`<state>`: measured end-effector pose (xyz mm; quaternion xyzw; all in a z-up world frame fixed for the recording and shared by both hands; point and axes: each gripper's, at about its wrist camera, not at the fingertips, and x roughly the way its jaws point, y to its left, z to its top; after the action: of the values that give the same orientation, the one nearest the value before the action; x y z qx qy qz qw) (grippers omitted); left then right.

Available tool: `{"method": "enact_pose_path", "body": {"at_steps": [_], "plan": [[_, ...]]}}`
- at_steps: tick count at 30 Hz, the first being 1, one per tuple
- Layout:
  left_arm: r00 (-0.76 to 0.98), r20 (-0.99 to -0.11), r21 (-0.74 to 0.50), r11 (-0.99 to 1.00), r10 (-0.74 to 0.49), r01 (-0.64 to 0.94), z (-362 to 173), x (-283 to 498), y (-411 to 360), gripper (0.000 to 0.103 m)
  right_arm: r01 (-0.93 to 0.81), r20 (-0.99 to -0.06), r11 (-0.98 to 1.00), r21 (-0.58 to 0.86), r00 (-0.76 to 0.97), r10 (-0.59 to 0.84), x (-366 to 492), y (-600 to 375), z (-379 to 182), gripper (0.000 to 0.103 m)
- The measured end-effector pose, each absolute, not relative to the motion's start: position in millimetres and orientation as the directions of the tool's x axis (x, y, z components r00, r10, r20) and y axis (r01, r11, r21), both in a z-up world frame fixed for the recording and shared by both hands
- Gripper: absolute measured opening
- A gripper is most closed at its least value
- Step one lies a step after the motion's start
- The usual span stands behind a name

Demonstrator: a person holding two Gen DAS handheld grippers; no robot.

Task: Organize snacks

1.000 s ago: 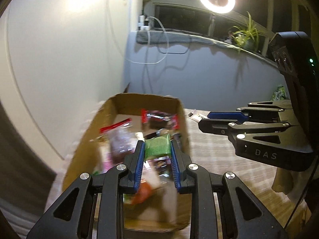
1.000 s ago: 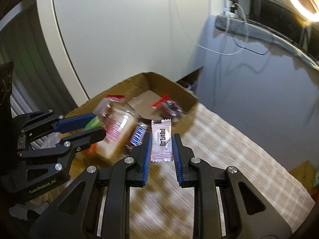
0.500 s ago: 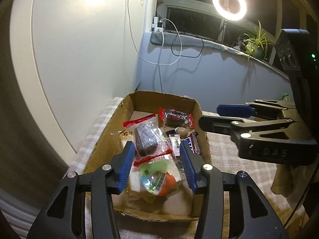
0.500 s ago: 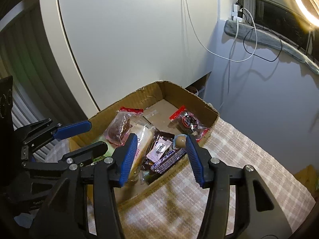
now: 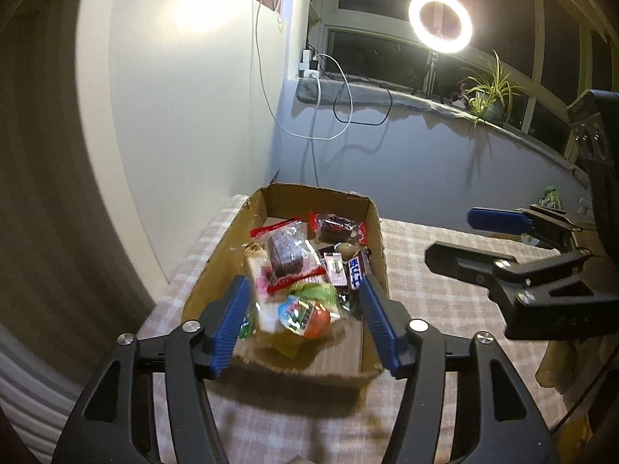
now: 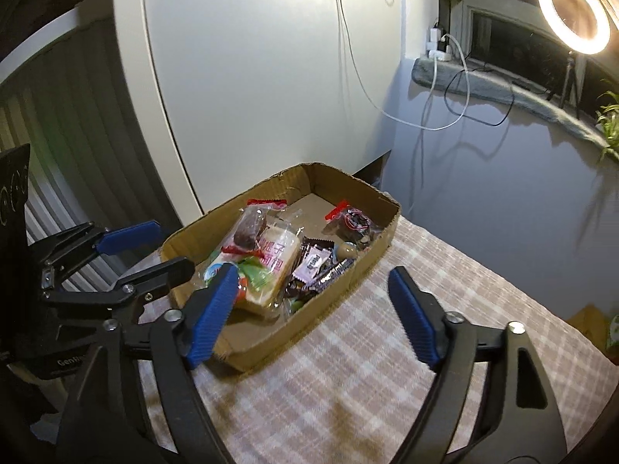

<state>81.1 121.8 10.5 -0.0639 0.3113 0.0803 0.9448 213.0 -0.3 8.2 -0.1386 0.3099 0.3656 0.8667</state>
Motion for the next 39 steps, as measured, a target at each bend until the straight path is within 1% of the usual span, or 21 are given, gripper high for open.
{"method": "enact_pose_path", "body": {"at_steps": [2, 4, 8, 10, 21, 39], "plan": [[0.792, -0.598, -0.068, 0.978, 0.119, -0.199, 11.7, 74.9, 119.5, 0.063, -0.718, -0.632, 0.696, -0.021, 0.549, 0.547, 202.0, -5.2, 9.8, 0.093], [0.789, -0.601, -0.060, 0.977, 0.127, -0.203, 12.1, 69.1, 116.0, 0.067, -0.712, -0.627, 0.701, -0.027, 0.558, 0.543, 194.4, -9.8, 11.0, 0.095], [0.788, -0.600, -0.067, 0.973, 0.137, -0.220, 13.6, 57.3, 113.2, 0.068, -0.679, -0.615, 0.733, -0.040, 0.595, 0.518, 181.8, -22.2, 11.5, 0.098], [0.788, -0.599, -0.072, 0.970, 0.143, -0.231, 14.8, 52.9, 112.9, 0.074, -0.665, -0.606, 0.746, -0.040, 0.610, 0.511, 176.0, -28.5, 11.0, 0.098], [0.790, -0.593, -0.065, 0.969, 0.156, -0.240, 18.2, 41.7, 105.5, 0.074, -0.621, -0.581, 0.784, -0.024, 0.647, 0.494, 159.7, -53.4, 13.4, 0.099], [0.792, -0.589, -0.057, 0.969, 0.163, -0.242, 22.0, 35.0, 97.3, 0.074, -0.609, -0.575, 0.792, -0.032, 0.659, 0.484, 148.8, -61.4, 11.3, 0.099]]}}
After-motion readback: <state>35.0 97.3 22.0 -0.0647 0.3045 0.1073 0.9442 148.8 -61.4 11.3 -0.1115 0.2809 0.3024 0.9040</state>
